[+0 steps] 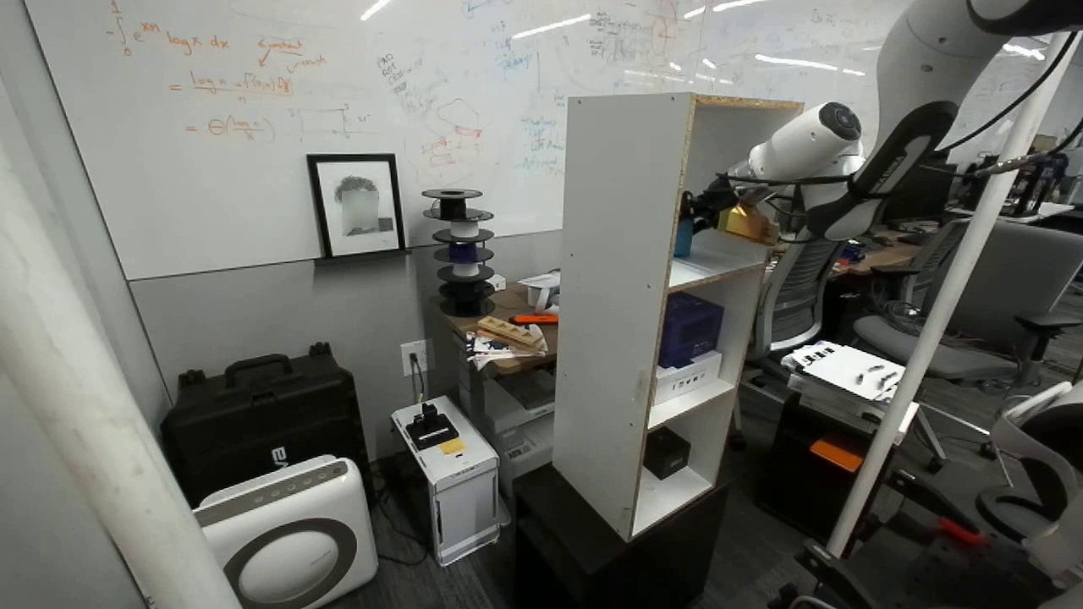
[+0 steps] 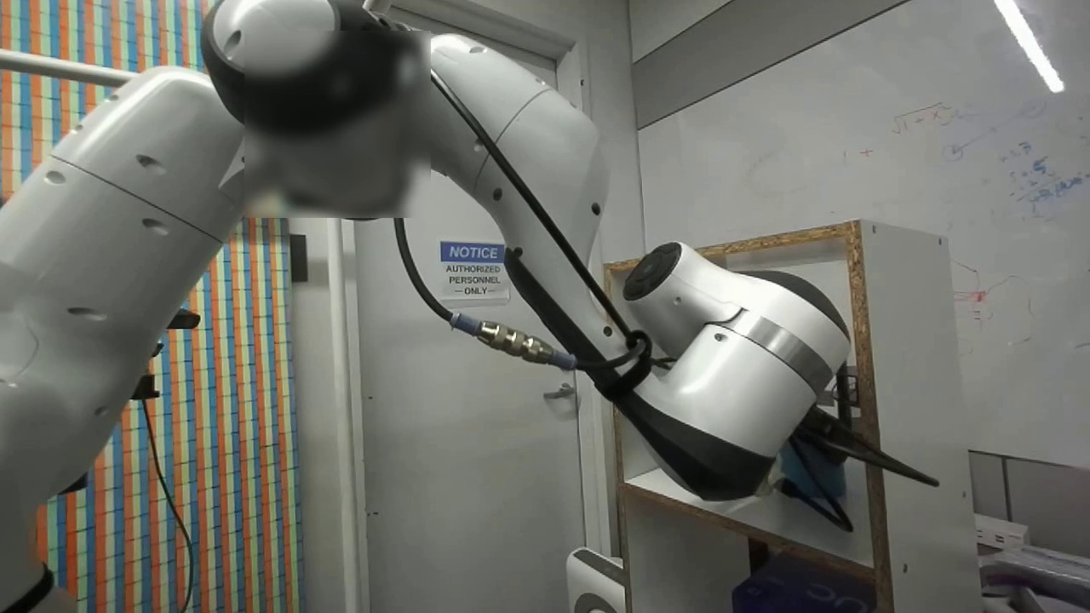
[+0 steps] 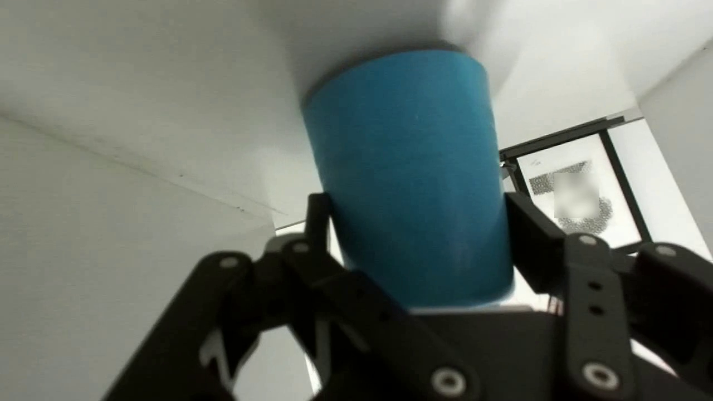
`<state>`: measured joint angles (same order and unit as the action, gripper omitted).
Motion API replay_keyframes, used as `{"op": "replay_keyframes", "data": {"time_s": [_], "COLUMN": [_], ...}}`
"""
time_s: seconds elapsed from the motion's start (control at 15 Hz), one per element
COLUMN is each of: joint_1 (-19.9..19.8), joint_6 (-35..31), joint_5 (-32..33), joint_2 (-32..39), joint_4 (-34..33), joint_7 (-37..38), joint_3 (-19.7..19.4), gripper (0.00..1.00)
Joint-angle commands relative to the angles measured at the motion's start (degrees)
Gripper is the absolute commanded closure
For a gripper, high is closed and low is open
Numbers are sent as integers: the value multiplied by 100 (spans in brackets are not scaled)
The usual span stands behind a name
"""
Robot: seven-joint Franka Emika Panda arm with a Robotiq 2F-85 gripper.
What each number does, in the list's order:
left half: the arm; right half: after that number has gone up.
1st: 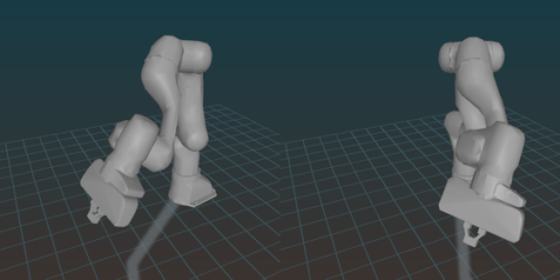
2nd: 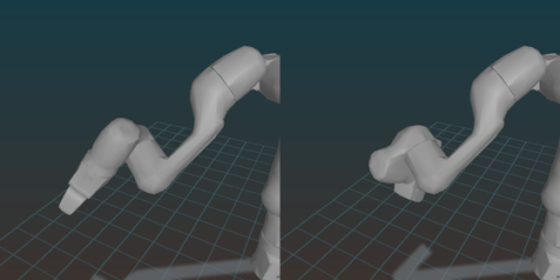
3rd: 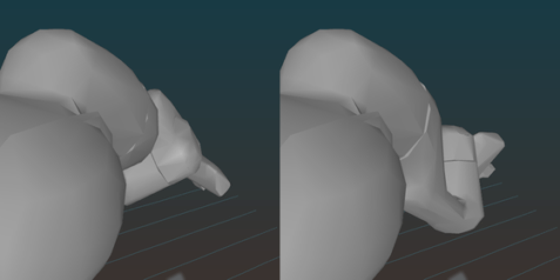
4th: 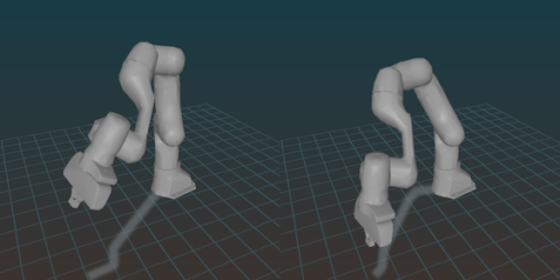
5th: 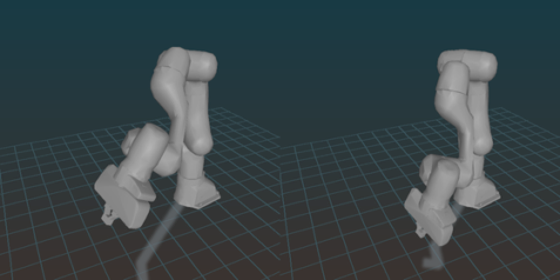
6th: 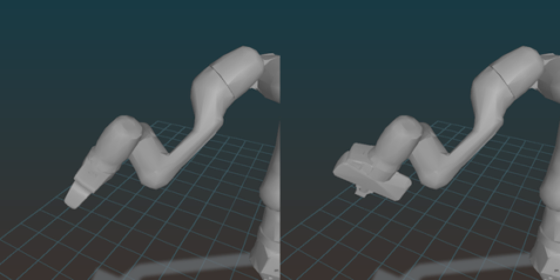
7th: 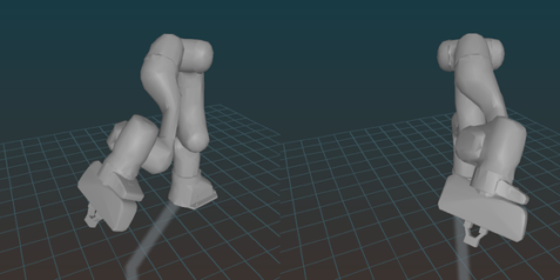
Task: Put the blue cup on top of the shelf.
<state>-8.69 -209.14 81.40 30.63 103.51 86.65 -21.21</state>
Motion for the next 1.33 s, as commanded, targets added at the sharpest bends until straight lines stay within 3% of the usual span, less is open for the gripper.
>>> {"op": "replay_keyframes", "data": {"time_s": [0.0,0.6,0.93,1.27], "joint_1": [103,434,311,-63], "joint_6": [-64,623,1598,1533], "joint_5": [-219,128,1437,2124], "joint_2": [-621,-2972,-4424,-5220], "joint_4": [769,3522,4755,5313], "joint_7": [-162,-7,832,1594], "joint_3": [-49,-223,-105,1], "gripper": [51,51,51,51]}}
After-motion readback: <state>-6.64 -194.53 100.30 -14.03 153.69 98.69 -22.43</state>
